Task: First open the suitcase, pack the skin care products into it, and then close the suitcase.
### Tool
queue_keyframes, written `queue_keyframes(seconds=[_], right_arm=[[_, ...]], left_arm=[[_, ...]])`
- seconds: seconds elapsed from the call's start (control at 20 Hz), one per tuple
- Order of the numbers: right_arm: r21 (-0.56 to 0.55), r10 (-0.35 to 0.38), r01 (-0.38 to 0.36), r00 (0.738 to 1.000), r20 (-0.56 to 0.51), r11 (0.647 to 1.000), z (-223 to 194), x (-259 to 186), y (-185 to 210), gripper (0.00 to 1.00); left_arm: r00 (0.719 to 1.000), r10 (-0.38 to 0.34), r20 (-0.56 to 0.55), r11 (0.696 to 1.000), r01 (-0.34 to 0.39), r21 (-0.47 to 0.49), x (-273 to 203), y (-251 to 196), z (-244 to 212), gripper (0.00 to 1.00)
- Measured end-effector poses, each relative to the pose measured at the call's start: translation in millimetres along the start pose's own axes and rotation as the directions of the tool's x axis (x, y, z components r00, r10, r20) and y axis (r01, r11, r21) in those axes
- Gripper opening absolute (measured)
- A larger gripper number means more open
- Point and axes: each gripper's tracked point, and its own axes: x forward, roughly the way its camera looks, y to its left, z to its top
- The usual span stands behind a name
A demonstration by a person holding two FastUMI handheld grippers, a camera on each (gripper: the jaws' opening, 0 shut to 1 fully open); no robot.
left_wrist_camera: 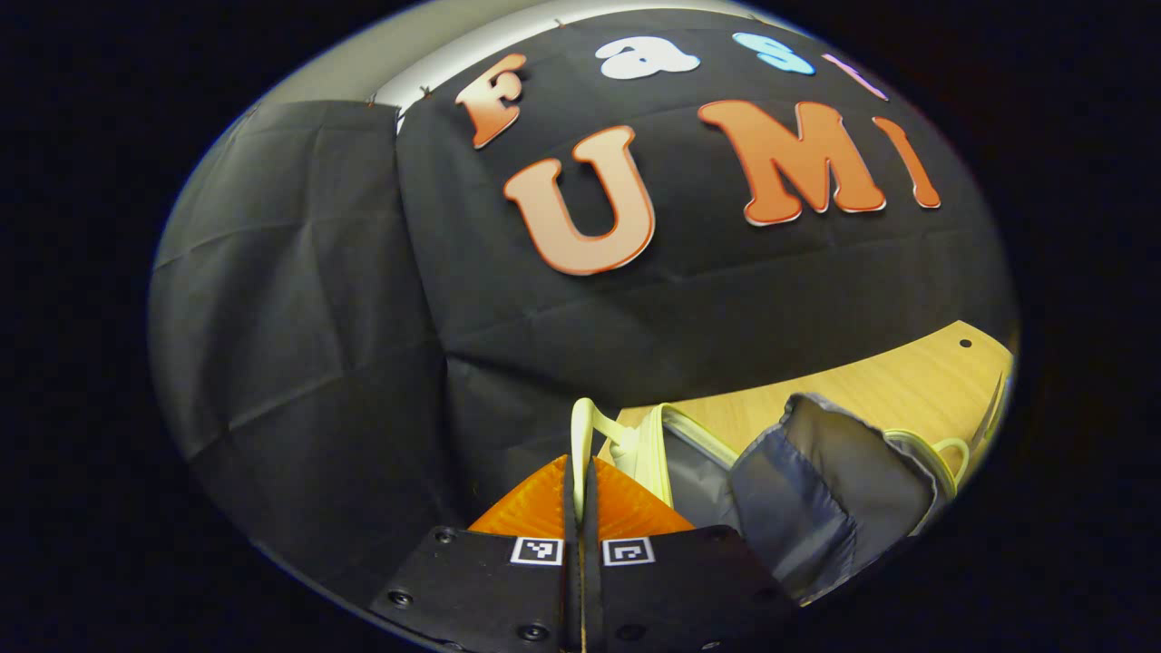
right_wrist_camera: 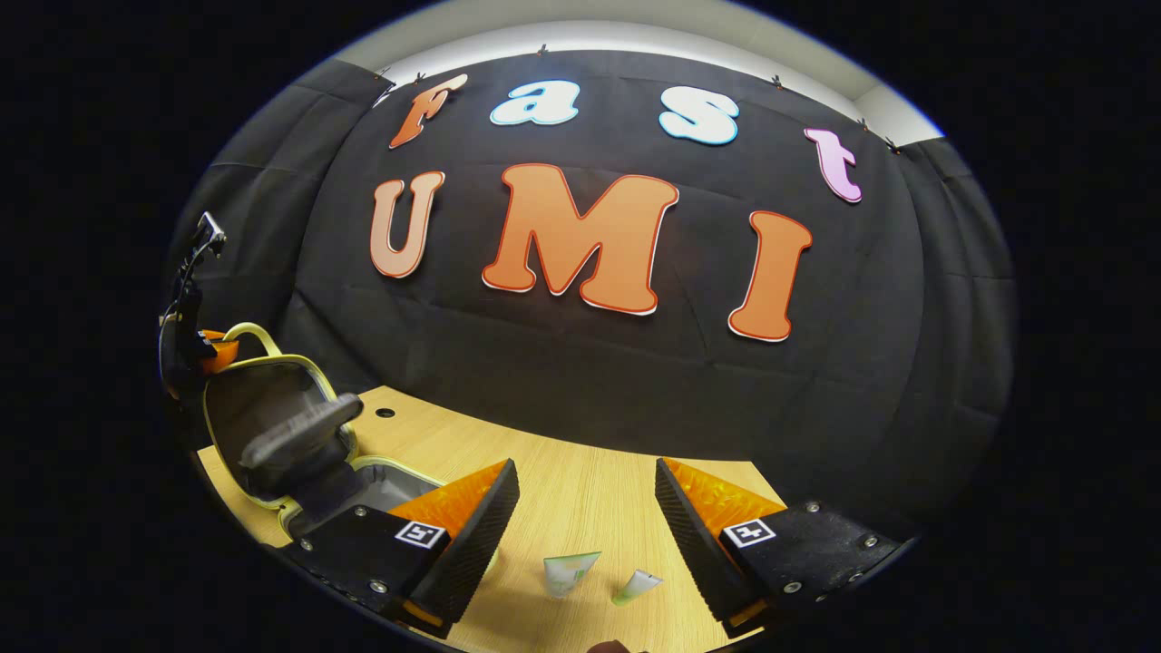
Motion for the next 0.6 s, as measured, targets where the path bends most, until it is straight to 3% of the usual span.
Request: queue_keyframes(seconds=[0.25, 0.35, 0.4, 0.55, 0.6], right_arm=[[0.001, -0.032, 0.032, 0.999, -0.032, 0.999, -5, -2, 3, 0.96], [0.02, -0.045, 0.046, 0.998, -0.048, 0.999, -8, -4, 3, 0.96], [0.033, -0.051, 0.053, 0.997, -0.062, 0.998, -10, -5, 2, 0.95], [0.05, -0.089, 0.094, 0.992, -0.091, 0.994, -19, -10, -9, 0.95], [0.051, -0.097, 0.102, 0.991, -0.097, 0.993, -21, -11, -13, 0.95]], left_arm=[[0.985, 0.028, -0.172, 0.999, -0.021, 0.042, 44, 29, -65, 0.02], [0.972, 0.104, -0.211, 0.988, -0.076, 0.135, 50, 48, -93, 0.11], [0.97, 0.107, -0.218, 0.986, -0.075, 0.152, 51, 48, -96, 0.17], [0.972, 0.071, -0.225, 0.992, -0.045, 0.12, 53, 34, -101, 0.16], [0.976, 0.05, -0.214, 0.994, -0.027, 0.108, 52, 22, -99, 0.34]])
